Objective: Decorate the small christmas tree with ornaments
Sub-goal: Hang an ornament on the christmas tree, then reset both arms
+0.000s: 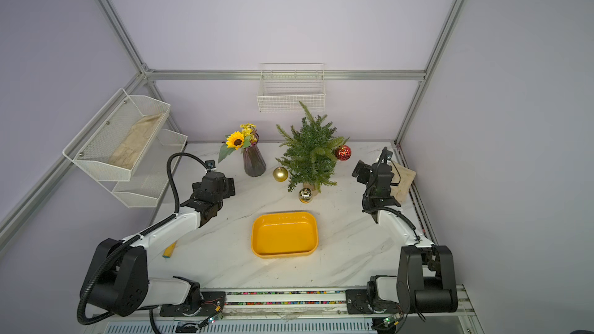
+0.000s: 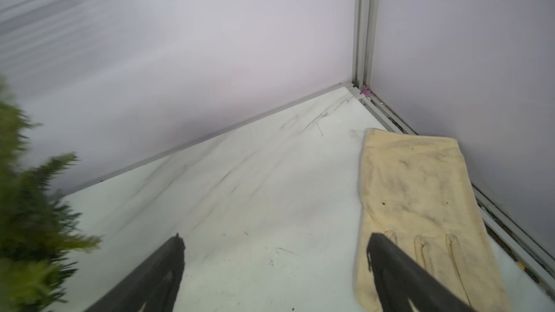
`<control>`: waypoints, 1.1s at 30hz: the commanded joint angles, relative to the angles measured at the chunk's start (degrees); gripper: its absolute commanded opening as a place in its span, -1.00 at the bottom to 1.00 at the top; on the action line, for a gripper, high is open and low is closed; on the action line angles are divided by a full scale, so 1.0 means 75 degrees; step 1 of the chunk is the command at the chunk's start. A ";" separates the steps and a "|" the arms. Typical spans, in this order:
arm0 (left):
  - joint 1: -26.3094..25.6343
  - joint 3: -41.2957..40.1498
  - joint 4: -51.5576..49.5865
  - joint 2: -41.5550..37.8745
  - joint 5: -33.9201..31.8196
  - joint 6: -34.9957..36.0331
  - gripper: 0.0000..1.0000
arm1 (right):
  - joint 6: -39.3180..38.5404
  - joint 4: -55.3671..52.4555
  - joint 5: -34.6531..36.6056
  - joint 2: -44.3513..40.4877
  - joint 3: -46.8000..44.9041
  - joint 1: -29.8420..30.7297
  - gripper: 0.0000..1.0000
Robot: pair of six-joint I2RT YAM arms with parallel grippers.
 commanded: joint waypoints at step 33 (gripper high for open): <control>0.1807 -0.2835 0.7023 0.1385 0.3046 0.1567 1.00 | -0.1764 0.6755 -0.1285 0.3073 -0.1807 0.0130 0.95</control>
